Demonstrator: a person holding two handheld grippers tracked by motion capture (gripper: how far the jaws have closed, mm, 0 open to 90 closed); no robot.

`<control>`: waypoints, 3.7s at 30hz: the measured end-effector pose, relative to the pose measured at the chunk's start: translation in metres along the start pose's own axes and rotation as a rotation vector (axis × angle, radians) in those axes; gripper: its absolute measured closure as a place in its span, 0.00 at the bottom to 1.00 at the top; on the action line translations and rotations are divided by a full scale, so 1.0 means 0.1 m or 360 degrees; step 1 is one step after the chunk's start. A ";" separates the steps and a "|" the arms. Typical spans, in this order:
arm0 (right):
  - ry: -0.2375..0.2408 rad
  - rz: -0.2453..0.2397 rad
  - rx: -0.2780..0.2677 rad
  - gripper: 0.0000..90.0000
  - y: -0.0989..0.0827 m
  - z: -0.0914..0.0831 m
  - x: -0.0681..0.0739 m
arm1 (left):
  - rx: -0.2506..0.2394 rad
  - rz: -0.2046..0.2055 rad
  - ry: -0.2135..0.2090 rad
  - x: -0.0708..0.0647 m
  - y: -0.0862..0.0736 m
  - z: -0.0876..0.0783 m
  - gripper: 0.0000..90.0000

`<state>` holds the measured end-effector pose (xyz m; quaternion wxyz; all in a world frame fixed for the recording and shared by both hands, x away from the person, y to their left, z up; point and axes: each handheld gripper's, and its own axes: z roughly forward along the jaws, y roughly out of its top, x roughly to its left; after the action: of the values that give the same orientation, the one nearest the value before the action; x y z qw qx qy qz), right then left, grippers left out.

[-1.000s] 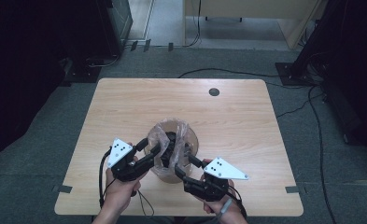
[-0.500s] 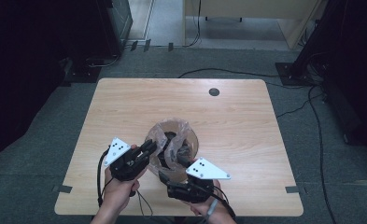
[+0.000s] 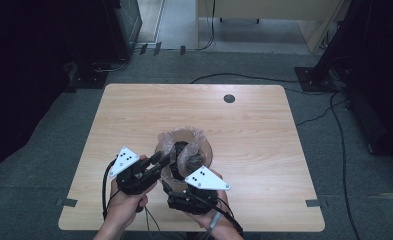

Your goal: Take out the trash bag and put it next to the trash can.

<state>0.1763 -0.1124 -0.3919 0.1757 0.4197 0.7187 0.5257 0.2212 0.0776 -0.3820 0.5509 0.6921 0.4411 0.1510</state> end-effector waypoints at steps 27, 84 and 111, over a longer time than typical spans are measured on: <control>-0.0323 -0.0038 -0.0072 1.00 0.26 0.25 0.03 | -0.0263 -0.0002 -0.0223 0.02 0.15 -0.30 0.23; -0.0558 -0.0156 -0.0870 1.00 1.22 -0.30 -0.50 | 0.0506 0.0011 0.0823 1.38 -1.13 -0.08 0.11; -0.0139 -0.0005 -0.0465 0.98 0.31 0.86 -1.85 | 0.0501 0.0008 0.0823 1.39 -1.13 -0.08 0.11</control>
<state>0.3570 -0.2029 -0.4319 0.2668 0.4111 0.6268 0.6058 0.2435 0.1908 -0.5190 0.3060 0.7088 0.5829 0.2534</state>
